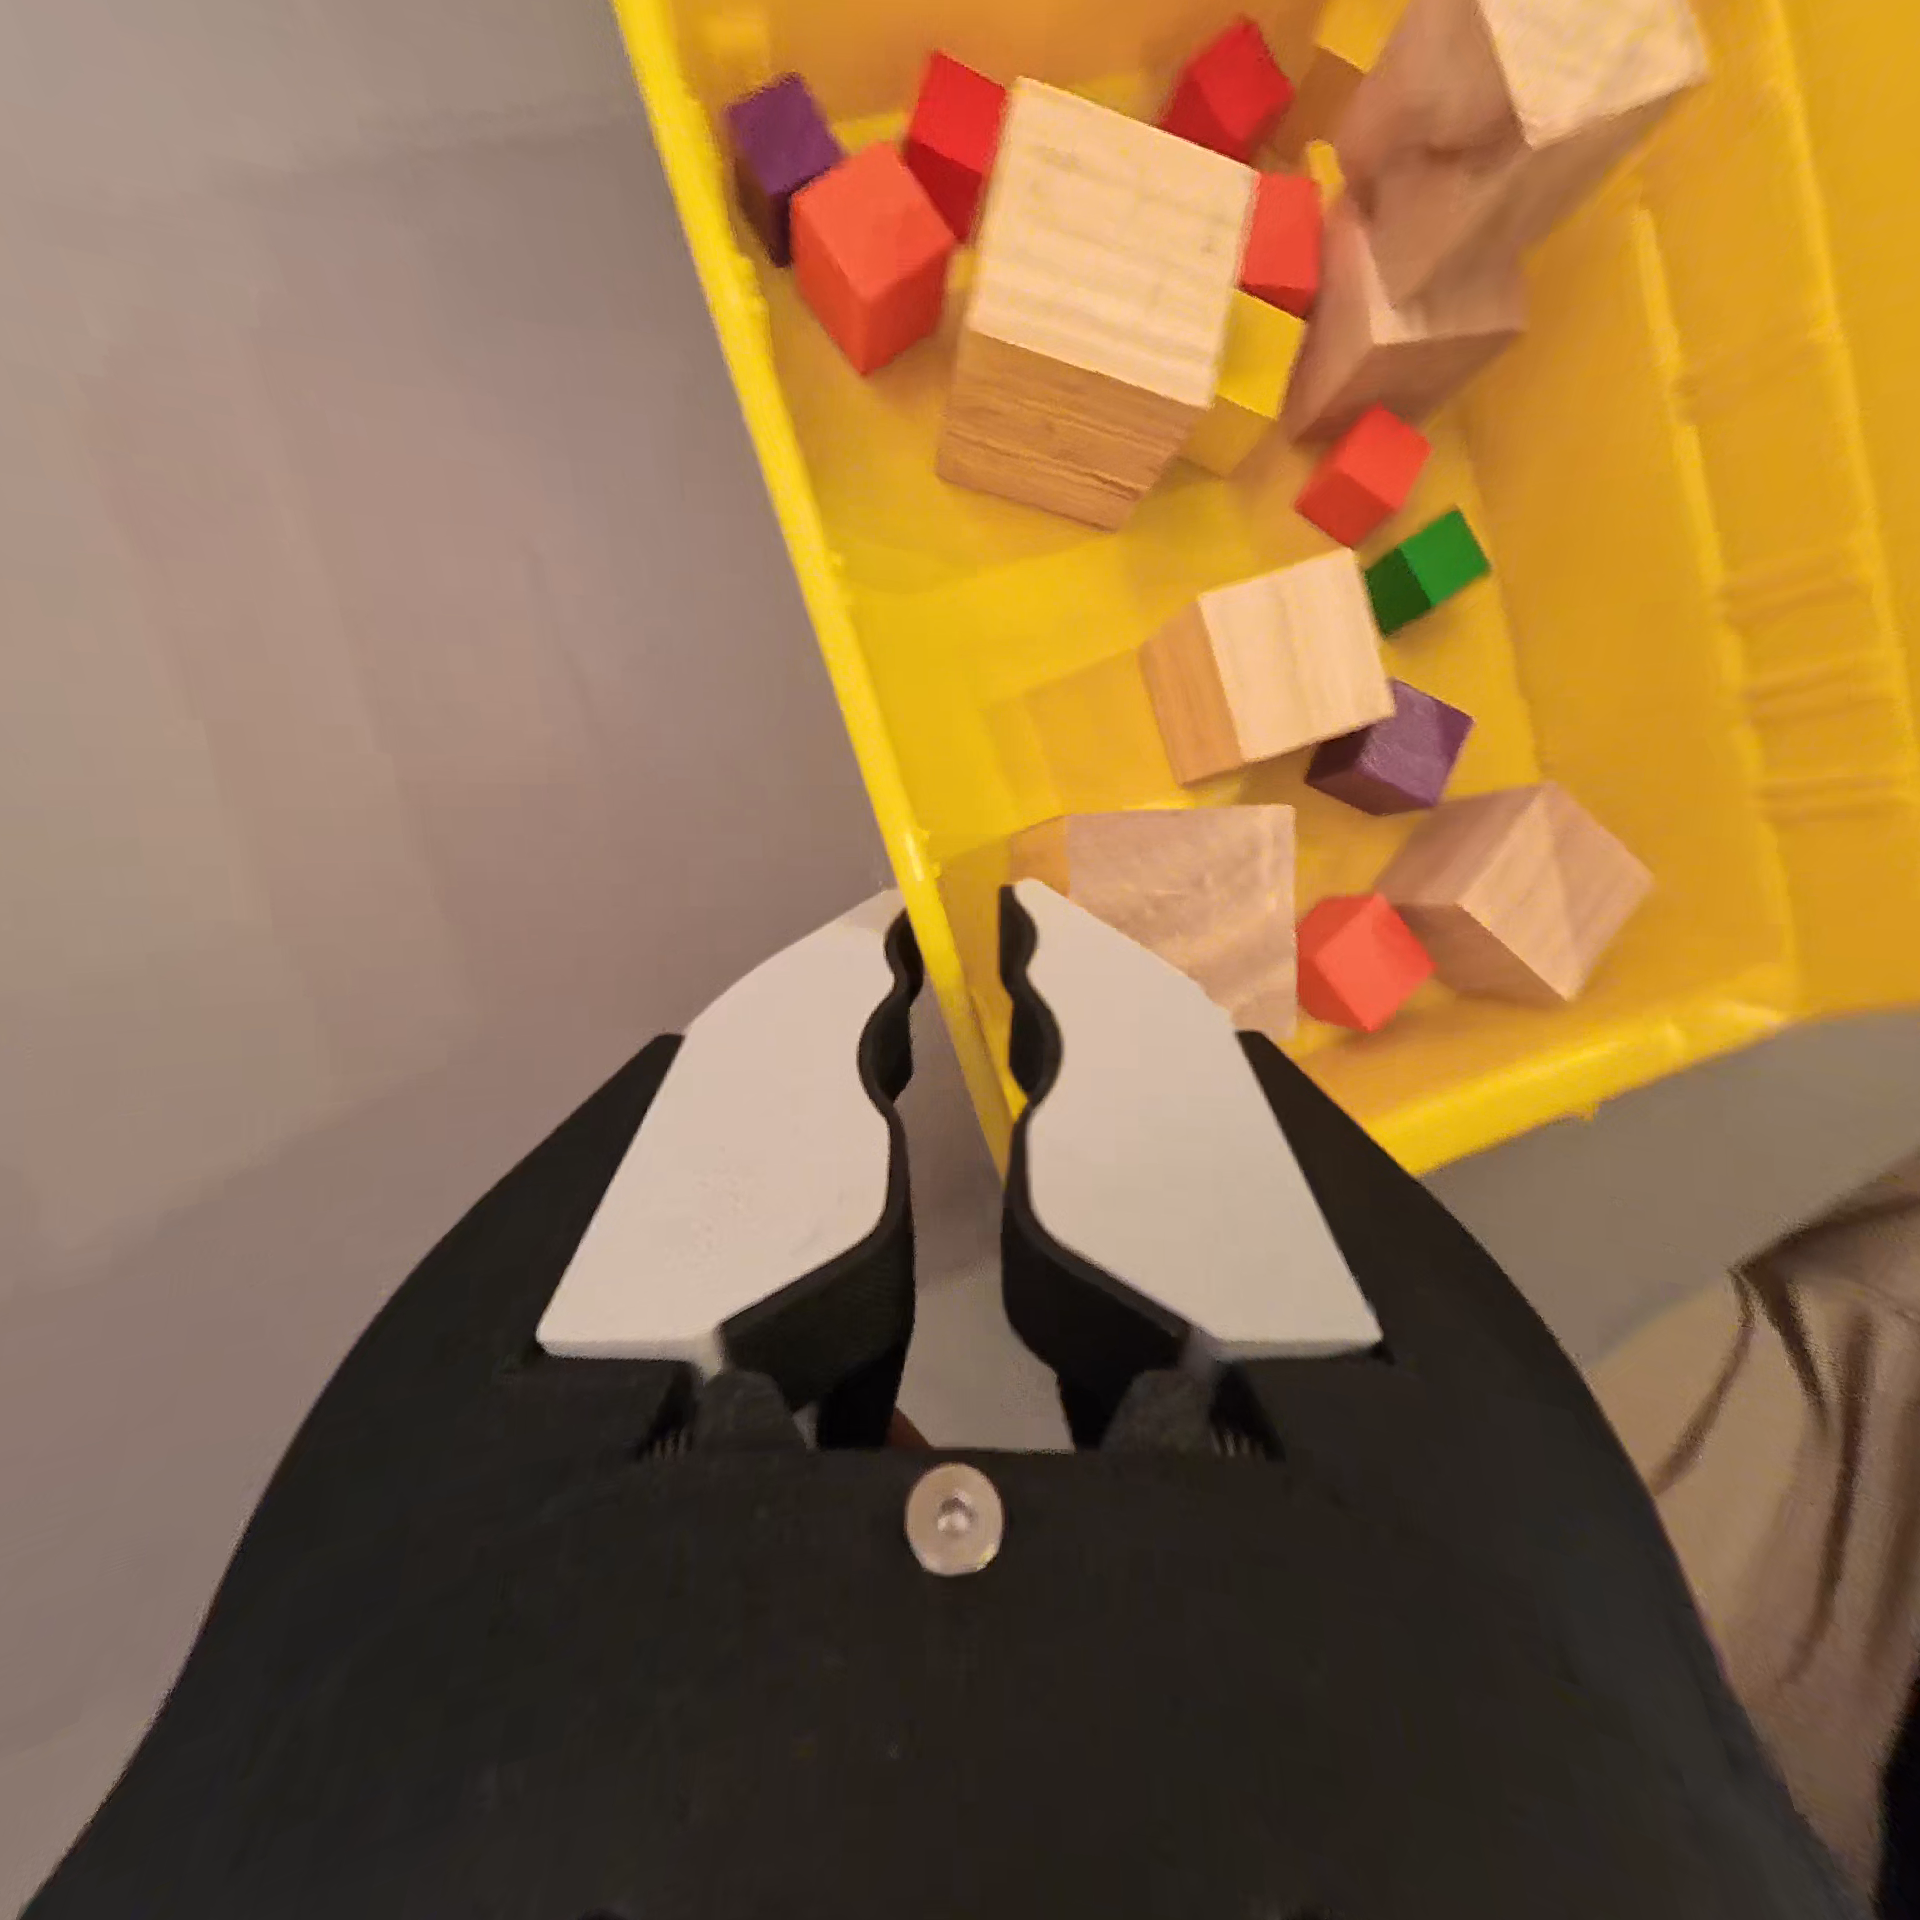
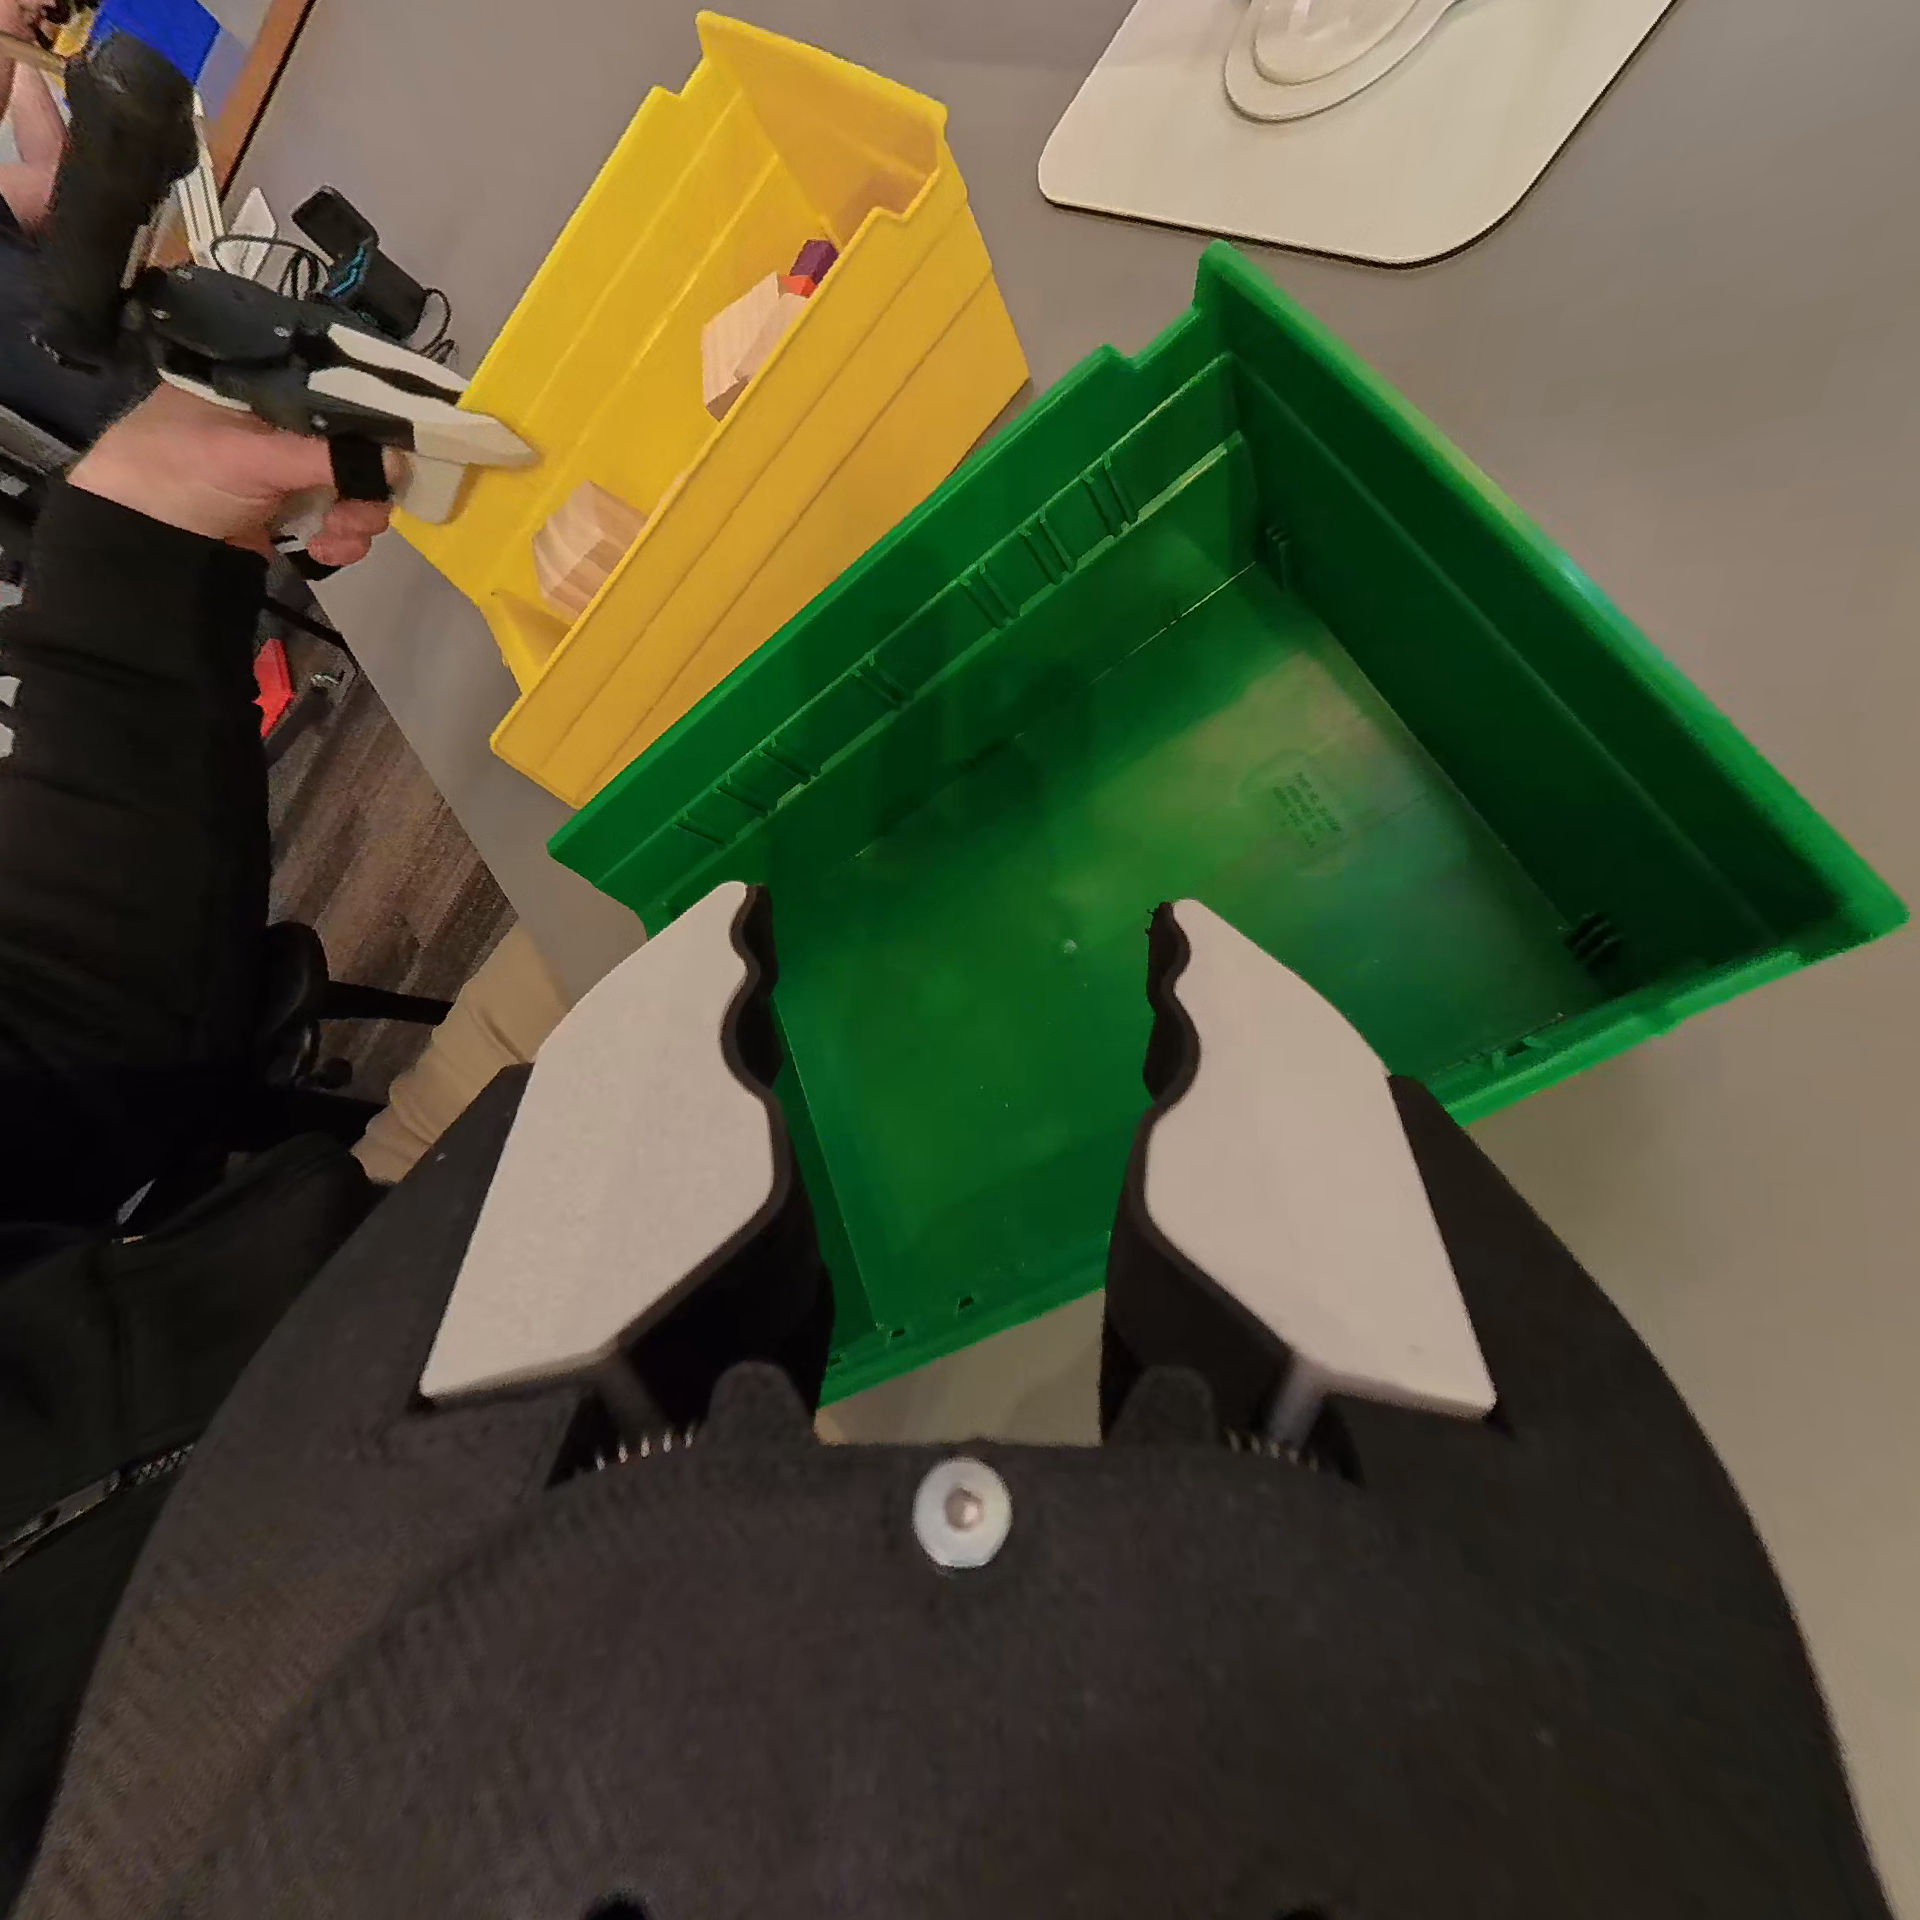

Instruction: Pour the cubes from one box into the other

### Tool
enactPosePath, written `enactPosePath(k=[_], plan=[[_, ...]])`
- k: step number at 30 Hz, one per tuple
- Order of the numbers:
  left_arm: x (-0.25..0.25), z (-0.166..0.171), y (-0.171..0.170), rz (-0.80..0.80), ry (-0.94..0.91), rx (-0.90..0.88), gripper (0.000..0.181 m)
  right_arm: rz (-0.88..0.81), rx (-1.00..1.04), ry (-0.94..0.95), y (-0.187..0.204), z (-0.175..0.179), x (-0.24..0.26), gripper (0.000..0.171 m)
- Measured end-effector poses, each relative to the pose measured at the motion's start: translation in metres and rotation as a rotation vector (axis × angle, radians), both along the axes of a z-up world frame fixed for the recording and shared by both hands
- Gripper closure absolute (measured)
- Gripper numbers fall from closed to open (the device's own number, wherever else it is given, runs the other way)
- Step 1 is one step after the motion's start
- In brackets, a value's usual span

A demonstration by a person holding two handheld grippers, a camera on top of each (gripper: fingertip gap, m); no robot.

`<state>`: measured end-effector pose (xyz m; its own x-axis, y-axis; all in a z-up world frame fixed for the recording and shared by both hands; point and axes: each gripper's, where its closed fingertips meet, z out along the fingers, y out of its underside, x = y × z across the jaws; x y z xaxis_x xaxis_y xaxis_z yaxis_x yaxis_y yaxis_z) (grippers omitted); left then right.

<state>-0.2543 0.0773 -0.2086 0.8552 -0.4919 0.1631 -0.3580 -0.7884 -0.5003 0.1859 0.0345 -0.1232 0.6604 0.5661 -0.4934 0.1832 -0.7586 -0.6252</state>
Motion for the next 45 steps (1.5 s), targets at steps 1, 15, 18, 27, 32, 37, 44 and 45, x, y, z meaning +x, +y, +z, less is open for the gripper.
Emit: enactPosePath(k=[1, 15, 18, 27, 32, 37, 44, 45], plan=[[0.005, 0.002, -0.005, -0.023, -0.026, -0.021, 0.162, 0.001, -0.001, -0.001, 0.0, 0.0, -0.001, 0.107], [0.016, 0.005, 0.004, 0.001, -0.074, 0.01, 0.149, 0.022, 0.004, -0.009, -0.003, 0.001, -0.007, 0.109], [0.022, 0.0, -0.01, -0.063, -0.041, -0.055, 0.141, 0.023, 0.006, -0.009, -0.003, 0.002, -0.008, 0.11], [0.028, 0.007, -0.021, -0.094, -0.102, -0.091, 0.131, 0.032, 0.004, -0.014, -0.005, 0.002, -0.009, 0.11], [0.023, 0.029, -0.003, -0.023, -0.172, 0.026, 0.128, 0.031, 0.001, -0.012, -0.005, 0.002, -0.009, 0.11], [0.022, 0.027, 0.008, 0.02, -0.174, 0.055, 0.129, 0.043, -0.002, -0.019, -0.006, 0.0, -0.013, 0.11], [0.027, 0.021, 0.016, 0.049, -0.178, 0.066, 0.132, 0.049, -0.006, -0.023, -0.007, -0.001, -0.015, 0.11], [0.027, 0.021, 0.016, 0.049, -0.182, 0.063, 0.132, 0.05, -0.006, -0.024, -0.007, -0.001, -0.015, 0.11]])
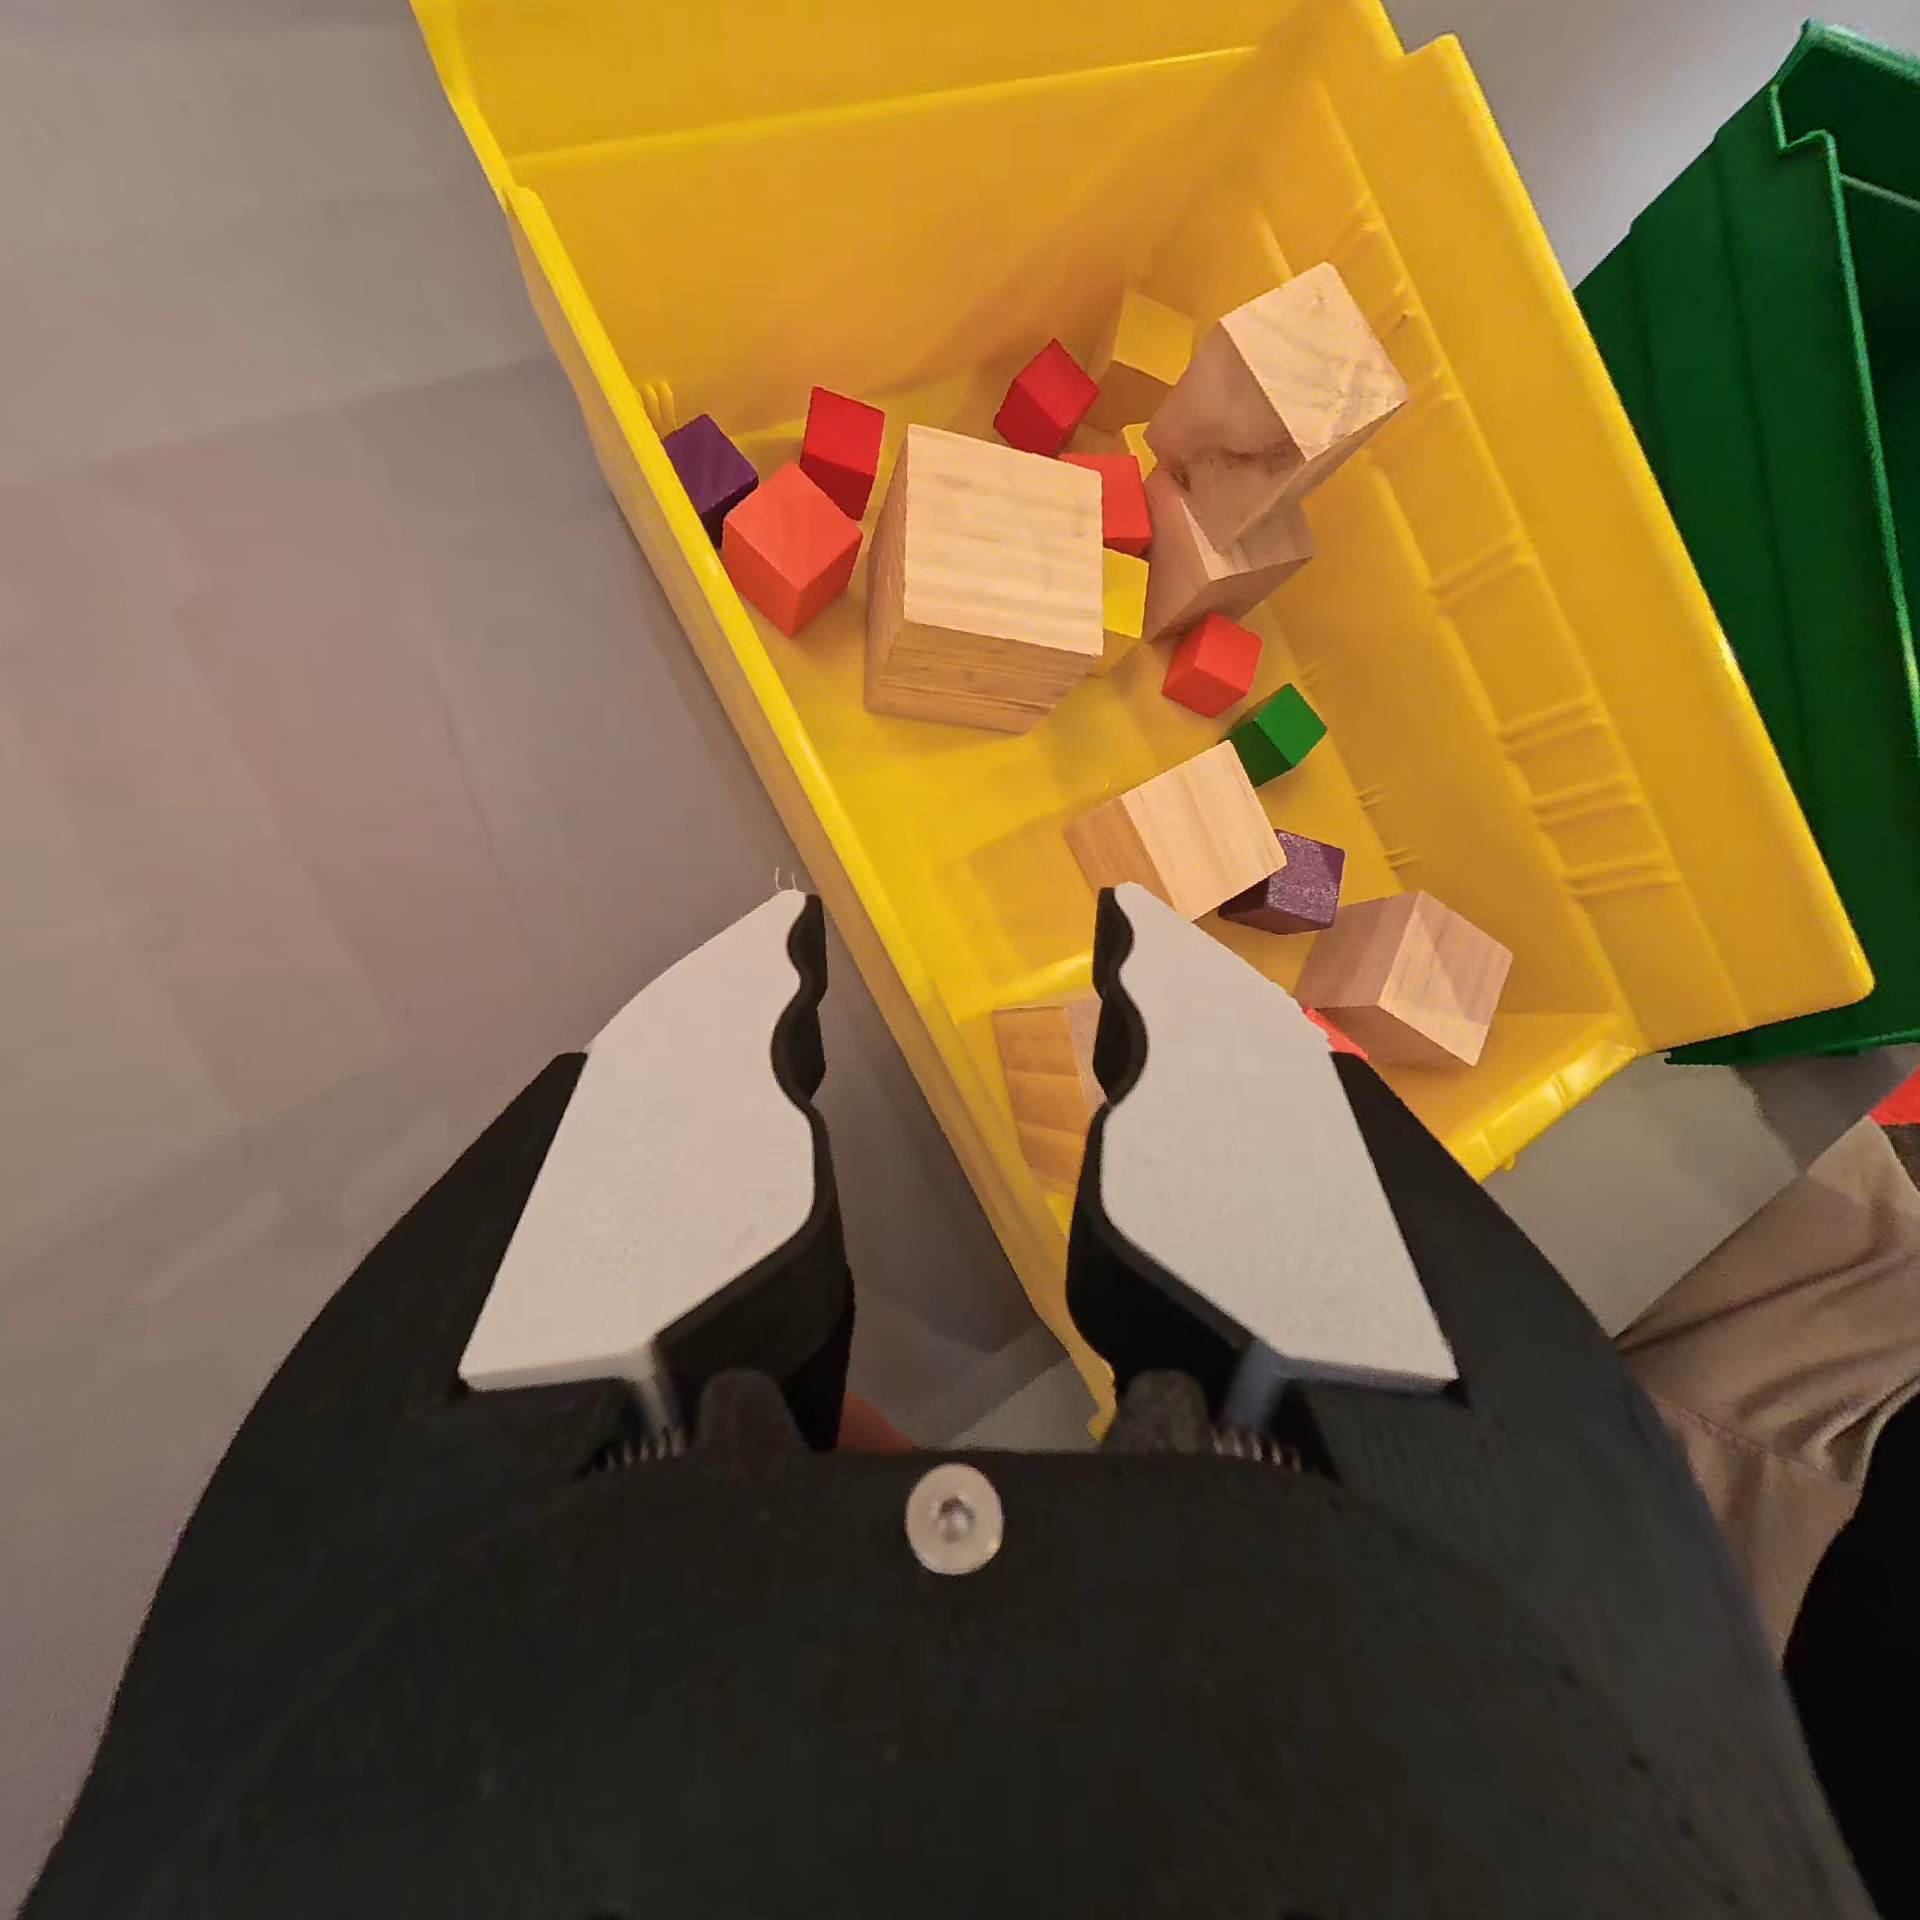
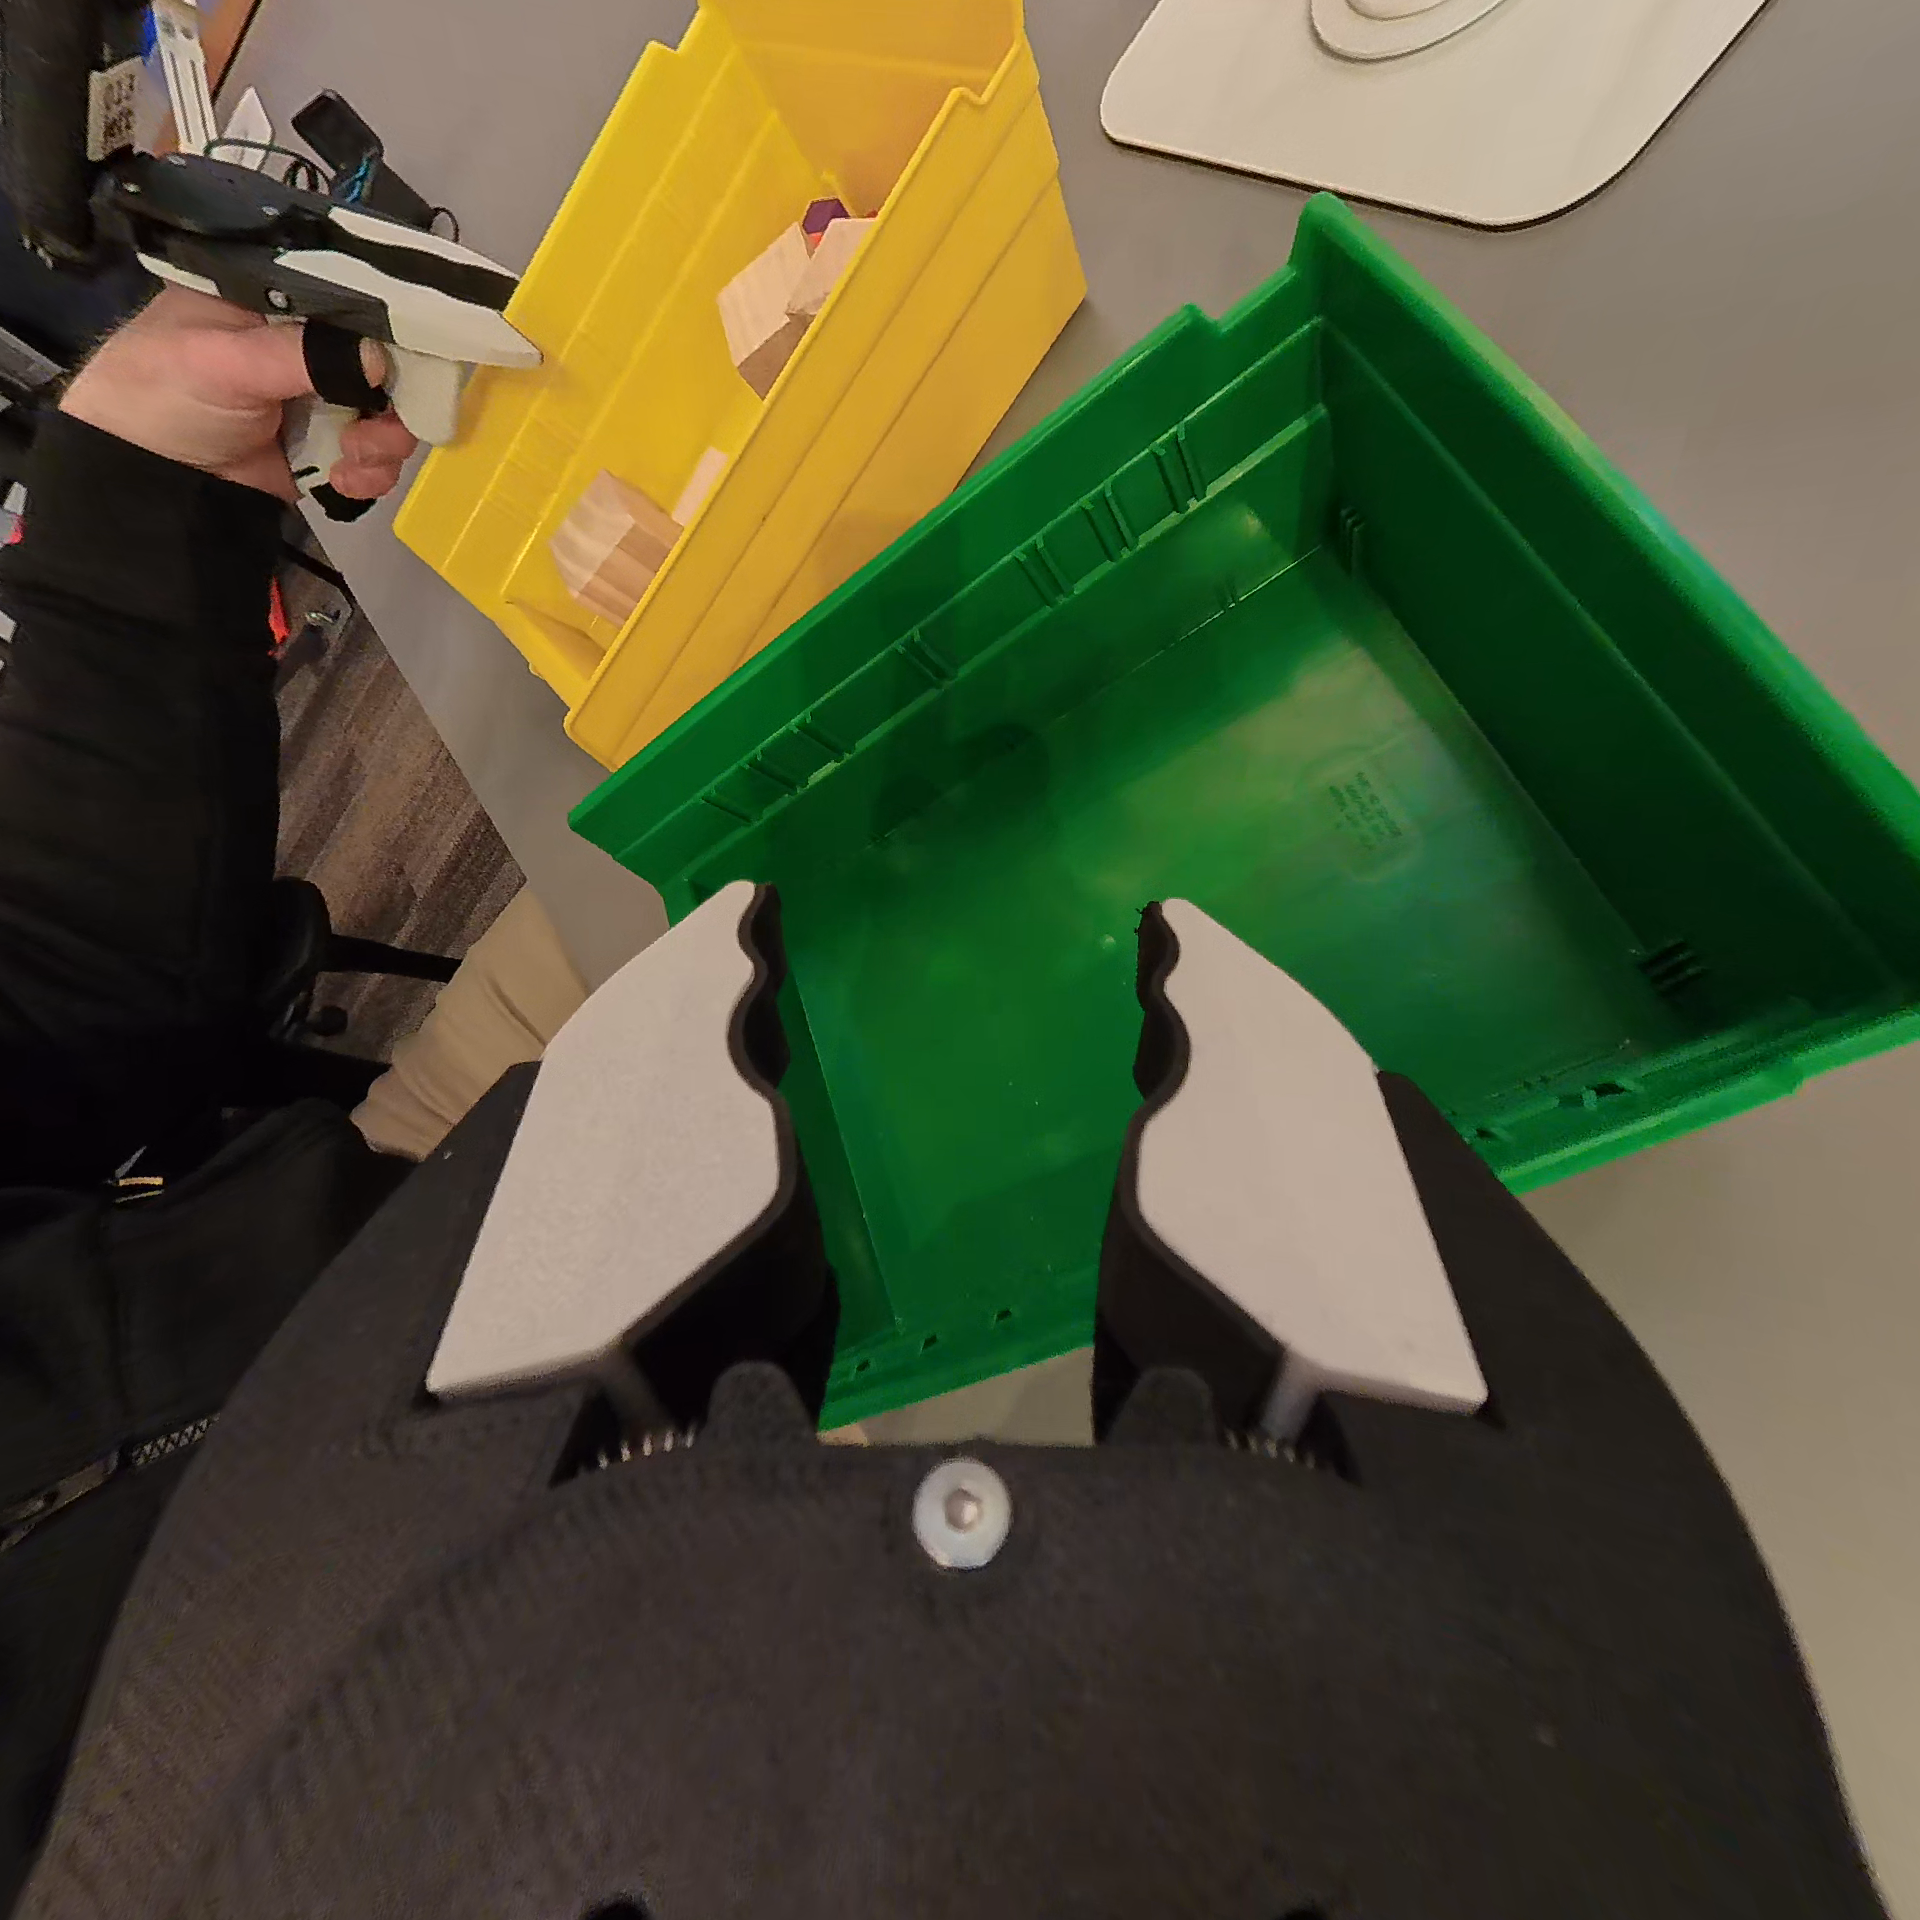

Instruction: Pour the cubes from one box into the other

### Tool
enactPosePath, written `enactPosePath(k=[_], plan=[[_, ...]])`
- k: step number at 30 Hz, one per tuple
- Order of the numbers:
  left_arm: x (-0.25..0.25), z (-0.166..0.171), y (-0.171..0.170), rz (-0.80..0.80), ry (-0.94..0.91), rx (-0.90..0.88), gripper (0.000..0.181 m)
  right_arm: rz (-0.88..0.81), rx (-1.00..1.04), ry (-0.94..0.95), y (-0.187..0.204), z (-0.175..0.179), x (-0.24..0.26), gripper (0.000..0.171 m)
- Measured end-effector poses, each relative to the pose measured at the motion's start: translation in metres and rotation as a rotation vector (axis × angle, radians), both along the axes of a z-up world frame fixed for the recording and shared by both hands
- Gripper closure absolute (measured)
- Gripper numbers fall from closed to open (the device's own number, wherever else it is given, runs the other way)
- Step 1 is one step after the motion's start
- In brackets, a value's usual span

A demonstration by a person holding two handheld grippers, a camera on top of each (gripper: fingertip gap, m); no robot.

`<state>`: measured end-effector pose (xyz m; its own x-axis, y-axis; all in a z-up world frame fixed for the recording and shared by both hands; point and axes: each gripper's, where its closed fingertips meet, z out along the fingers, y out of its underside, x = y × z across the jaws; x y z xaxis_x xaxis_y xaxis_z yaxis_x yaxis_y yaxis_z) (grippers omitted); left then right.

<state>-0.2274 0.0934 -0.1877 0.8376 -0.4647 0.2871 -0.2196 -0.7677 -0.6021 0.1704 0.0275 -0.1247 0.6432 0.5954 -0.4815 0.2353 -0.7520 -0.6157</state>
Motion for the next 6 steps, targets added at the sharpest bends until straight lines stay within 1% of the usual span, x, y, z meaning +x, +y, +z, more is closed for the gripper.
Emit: enactPosePath(k=[6], plan=[[-0.0025, -0.0016, 0.0001, 0.002, 0.01, 0.005, 0.132, 0.008, -0.003, -0.004, -0.0008, -0.0016, -0.0024, 0.111]])
